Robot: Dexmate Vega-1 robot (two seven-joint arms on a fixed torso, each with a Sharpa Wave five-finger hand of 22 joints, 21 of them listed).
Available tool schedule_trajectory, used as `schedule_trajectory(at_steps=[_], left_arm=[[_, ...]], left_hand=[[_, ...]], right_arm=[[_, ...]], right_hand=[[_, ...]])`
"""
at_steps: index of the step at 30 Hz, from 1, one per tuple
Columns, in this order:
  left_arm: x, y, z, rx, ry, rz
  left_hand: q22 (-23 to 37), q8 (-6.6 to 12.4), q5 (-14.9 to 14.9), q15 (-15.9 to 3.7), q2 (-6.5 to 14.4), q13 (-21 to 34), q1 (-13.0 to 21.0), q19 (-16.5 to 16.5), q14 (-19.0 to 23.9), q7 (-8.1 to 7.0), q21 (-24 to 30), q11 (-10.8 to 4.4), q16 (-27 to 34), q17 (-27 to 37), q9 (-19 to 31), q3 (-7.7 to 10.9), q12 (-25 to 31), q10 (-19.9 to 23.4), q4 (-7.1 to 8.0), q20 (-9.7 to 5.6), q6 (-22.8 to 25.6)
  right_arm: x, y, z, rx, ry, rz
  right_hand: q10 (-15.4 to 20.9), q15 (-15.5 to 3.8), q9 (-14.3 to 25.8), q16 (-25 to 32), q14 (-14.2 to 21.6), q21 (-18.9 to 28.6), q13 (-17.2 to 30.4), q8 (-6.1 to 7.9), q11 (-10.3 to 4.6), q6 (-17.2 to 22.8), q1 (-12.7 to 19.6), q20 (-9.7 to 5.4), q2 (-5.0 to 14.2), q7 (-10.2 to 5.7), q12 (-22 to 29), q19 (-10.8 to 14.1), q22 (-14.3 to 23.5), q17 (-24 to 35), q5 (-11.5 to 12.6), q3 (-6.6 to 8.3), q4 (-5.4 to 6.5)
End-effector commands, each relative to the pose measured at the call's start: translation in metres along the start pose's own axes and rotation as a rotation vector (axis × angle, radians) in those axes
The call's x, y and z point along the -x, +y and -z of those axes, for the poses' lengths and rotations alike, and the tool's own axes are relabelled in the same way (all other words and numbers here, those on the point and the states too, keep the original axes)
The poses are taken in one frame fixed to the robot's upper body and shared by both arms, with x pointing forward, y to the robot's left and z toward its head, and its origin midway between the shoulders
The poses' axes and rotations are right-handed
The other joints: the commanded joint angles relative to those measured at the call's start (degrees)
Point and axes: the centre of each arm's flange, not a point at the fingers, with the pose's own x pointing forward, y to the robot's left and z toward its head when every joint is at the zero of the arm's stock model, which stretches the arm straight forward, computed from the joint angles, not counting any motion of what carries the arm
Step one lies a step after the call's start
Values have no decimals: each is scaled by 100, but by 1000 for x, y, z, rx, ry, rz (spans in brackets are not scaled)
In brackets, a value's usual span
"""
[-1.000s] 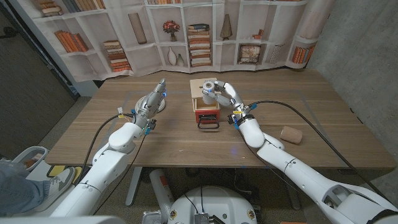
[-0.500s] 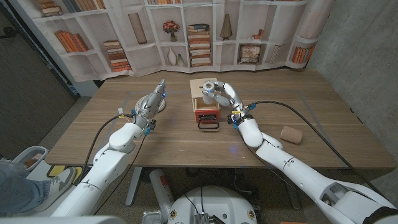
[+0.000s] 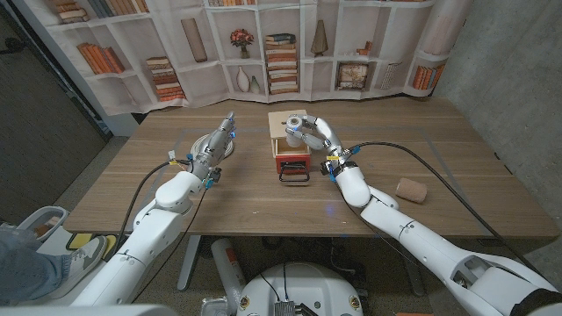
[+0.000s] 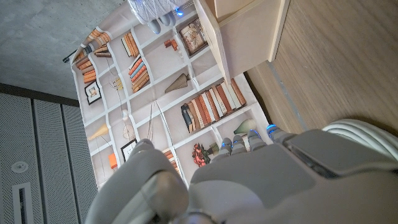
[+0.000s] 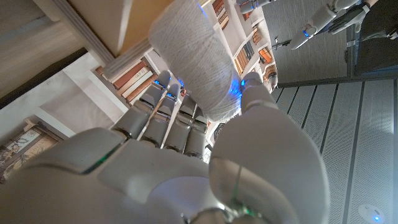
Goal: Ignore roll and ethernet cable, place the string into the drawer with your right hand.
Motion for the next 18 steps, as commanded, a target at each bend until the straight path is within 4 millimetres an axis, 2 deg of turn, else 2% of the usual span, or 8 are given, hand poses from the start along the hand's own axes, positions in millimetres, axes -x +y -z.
schedule_trajectory(at_steps=[1, 13, 15, 16, 18], left_arm=[[-2, -2, 1, 0, 3, 6], [-1, -2, 3, -1, 4, 9], [-1, -2, 3, 3, 3, 9], [-1, -2, 3, 2, 4, 11], [-1, -2, 3, 5, 4, 15]], left_hand=[[18, 11, 23, 38, -23, 13, 68, -776, -450, 1, -9, -8, 17, 22, 31, -34, 12, -165, 26, 17, -72], [18, 9, 24, 40, -18, 13, 76, -784, -452, 3, -11, -7, 16, 22, 31, -47, 12, -166, 26, 27, -75], [18, 10, 24, 40, -17, 13, 78, -781, -452, 6, -9, -13, 16, 22, 32, -49, 11, -169, 26, 30, -74], [18, 9, 24, 42, -16, 13, 79, -780, -454, 5, -9, -16, 16, 22, 32, -50, 11, -168, 26, 37, -74], [18, 9, 24, 38, -15, 13, 81, -785, -453, 5, -10, -14, 16, 22, 31, -53, 11, -168, 26, 39, -74]], right_arm=[[7, -2, 3, -1, 11, -19], [10, -2, 2, 6, 19, -28], [10, -1, 1, 11, 23, -38], [10, 0, 2, 11, 24, -49], [10, 0, 1, 12, 25, -50]], right_hand=[[-60, -287, 23, 9, -10, -17, 16, -23, 22, 345, 154, -112, 80, -392, -24, -72, 9, -4, 42, 8, 29], [-72, -247, 24, 40, 4, -3, 18, -28, 56, 318, 95, -75, 53, -379, -14, -87, 7, 0, 42, -22, 54], [-205, -203, 25, 45, -23, -6, 21, -64, 53, 196, 27, -17, 26, -395, -52, -136, 6, 4, 40, -55, 81], [-370, -106, 26, 33, -102, -10, 23, -94, 57, 47, -52, 49, -16, -448, -89, -188, 5, 6, 38, -98, 108], [-442, -39, 28, 35, -131, -15, 24, -96, 98, -12, -92, 81, -32, -477, -98, -227, 4, 7, 40, -117, 122]])
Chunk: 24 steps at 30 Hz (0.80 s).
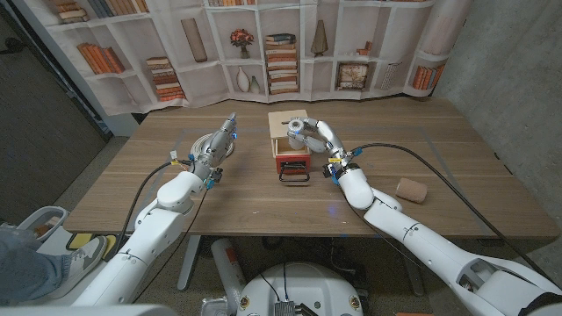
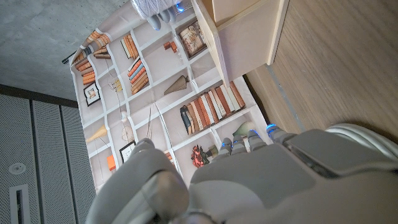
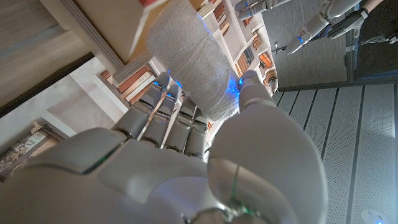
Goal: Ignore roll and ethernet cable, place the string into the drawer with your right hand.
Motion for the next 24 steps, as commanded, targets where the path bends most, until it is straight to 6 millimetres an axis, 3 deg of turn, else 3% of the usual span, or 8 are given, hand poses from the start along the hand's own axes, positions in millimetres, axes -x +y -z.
schedule_trajectory(at_steps=[1, 2, 14, 24], left_arm=[[0, 0, 1, 1, -1, 5], [0, 0, 1, 1, 0, 6], [-1, 1, 3, 3, 4, 17], [-4, -1, 3, 1, 5, 20]], left_hand=[[18, 11, 24, 36, -14, 14, 81, -783, -454, 2, -10, -15, 16, 22, 31, -38, 11, -169, 10, 41, -71], [18, 10, 24, 35, -13, 14, 82, -785, -451, -4, -10, -12, 17, 22, 31, -40, 13, -164, 10, 43, -72], [18, 9, 24, 37, -8, 14, 91, -787, -452, -9, -9, -16, 17, 22, 31, -55, 14, -162, 10, 55, -75], [18, 10, 24, 40, -3, 14, 97, -785, -450, -8, -7, -11, 18, 22, 31, -68, 13, -163, 11, 60, -71]], right_arm=[[1, 2, 0, 5, 13, -27], [1, 2, 0, 4, 13, -29], [2, 5, 1, 12, 34, -46], [2, 4, 0, 26, 44, -58]], right_hand=[[-226, -30, 28, 35, -97, -15, 23, -29, 15, 86, -223, 61, -37, -337, -48, -100, 17, 8, 42, -46, 49], [-271, -13, 30, 31, -129, -16, 24, -30, 66, 44, -244, 76, -44, -328, -51, -121, 17, 8, 45, -56, 56], [-327, 39, 32, 42, -154, -20, 25, -9, 31, 0, -280, 127, -49, -328, -35, -180, 16, 9, 58, -68, 67], [-736, 259, 35, 4, -476, -58, 30, -34, 52, -317, -339, 302, -57, -407, -71, -464, 15, 10, 93, -85, 72]])
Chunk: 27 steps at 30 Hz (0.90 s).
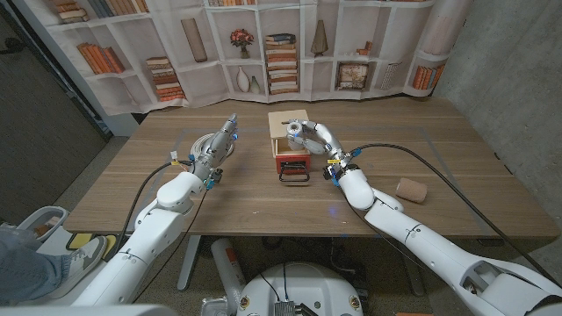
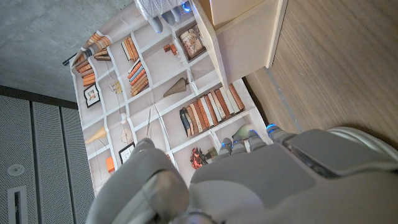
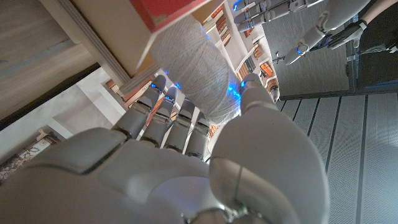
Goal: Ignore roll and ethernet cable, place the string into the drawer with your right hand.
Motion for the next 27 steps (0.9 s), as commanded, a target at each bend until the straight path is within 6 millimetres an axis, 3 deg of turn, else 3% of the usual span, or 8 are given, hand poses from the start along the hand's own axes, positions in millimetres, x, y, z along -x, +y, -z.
schedule_trajectory(at_steps=[1, 9, 16, 27], left_arm=[[-3, -1, 0, 2, 1, 8], [-3, -2, 1, 2, 6, 6], [-3, -2, 1, -1, 2, 7], [-4, -3, 1, 4, 1, 17]], left_hand=[[18, 10, 24, 38, -26, 14, 75, -783, -451, -7, -6, -13, 18, 22, 31, -36, 13, -163, 13, 61, -72], [19, 11, 25, 36, -21, 14, 82, -790, -451, -5, -8, -9, 18, 22, 31, -49, 14, -162, 13, 62, -68], [19, 16, 25, 36, -18, 14, 87, -783, -451, -4, -4, -10, 18, 23, 32, -57, 13, -163, 14, 61, -55], [19, 14, 25, 36, -11, 14, 94, -785, -447, -6, -4, -19, 20, 23, 32, -72, 15, -158, 15, 70, -56]], right_arm=[[1, 1, 0, 16, 15, -21], [1, 0, 0, 20, 18, -31], [3, 0, -1, 23, 14, -37], [3, -1, -3, 48, 10, -50]], right_hand=[[-212, 100, 35, 4, -158, -19, 31, 0, 26, -214, -55, 77, 13, -38, -14, -154, 15, 9, 57, -14, 1], [-526, 261, 36, -3, -434, -20, 33, 7, 63, -508, -95, 233, -17, -102, -8, -354, 14, 10, 86, -33, -8], [-751, 392, 35, 21, -532, -16, 37, 21, -28, -634, -172, 360, -53, -180, -14, -467, 16, 15, 98, -70, 12], [-975, 506, 33, 39, -632, -10, 45, 17, 138, -819, -318, 492, -127, -210, -2, -589, 16, 20, 116, -145, 52]])
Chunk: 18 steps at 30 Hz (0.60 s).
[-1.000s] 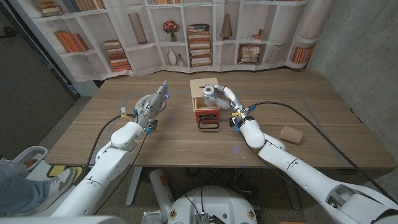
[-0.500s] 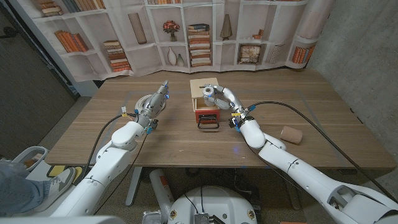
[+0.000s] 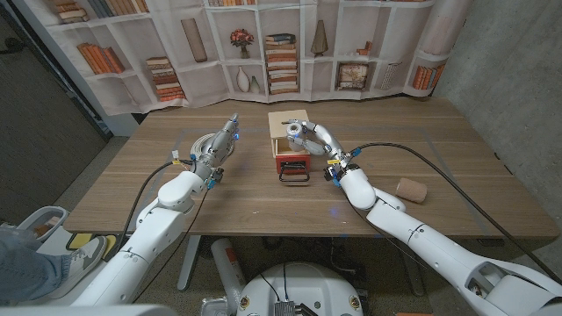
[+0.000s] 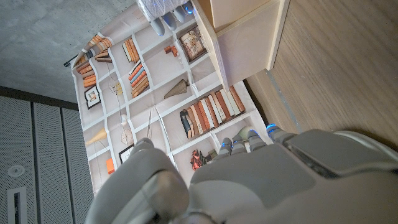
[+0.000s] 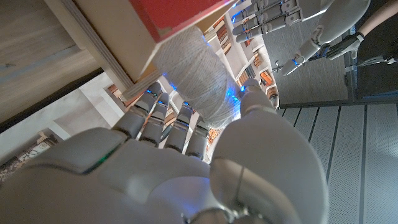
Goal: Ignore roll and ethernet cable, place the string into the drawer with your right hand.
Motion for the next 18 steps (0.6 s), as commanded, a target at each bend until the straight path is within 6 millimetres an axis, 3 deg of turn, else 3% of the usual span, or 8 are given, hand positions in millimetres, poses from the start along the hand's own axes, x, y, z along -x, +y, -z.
schedule_trajectory(at_steps=[1, 11, 18], left_arm=[[-2, -1, 0, 3, 2, 9], [-2, -1, 1, 0, 6, 11], [-4, -2, 1, 1, 8, 19]], left_hand=[[19, 14, 25, 35, 20, 14, 64, -759, -448, -7, -3, -20, 19, 23, 32, -34, 14, -159, 5, 46, -56], [19, 15, 26, 36, 28, 14, 73, -761, -450, -1, -3, -17, 19, 23, 32, -46, 13, -163, 5, 48, -49], [19, 16, 26, 37, 32, 14, 79, -762, -450, 2, -3, -12, 18, 23, 32, -55, 13, -163, 5, 49, -46]], right_arm=[[1, 0, -2, 25, -3, -15], [0, 1, -2, 30, 2, -26], [-1, 2, -2, 28, -1, -23]], right_hand=[[-125, 70, 19, 35, -54, 11, 21, 8, 59, -84, -99, 58, -46, -2, -5, -60, 15, 11, 55, -61, 12], [-332, 87, 19, 36, -193, 11, 30, -5, 310, -360, -189, 172, -86, 14, 17, -196, 14, 12, 107, -105, 30], [-401, 92, 20, 32, -253, 11, 32, -7, 344, -450, -213, 211, -102, 5, 22, -242, 14, 12, 127, -118, 32]])
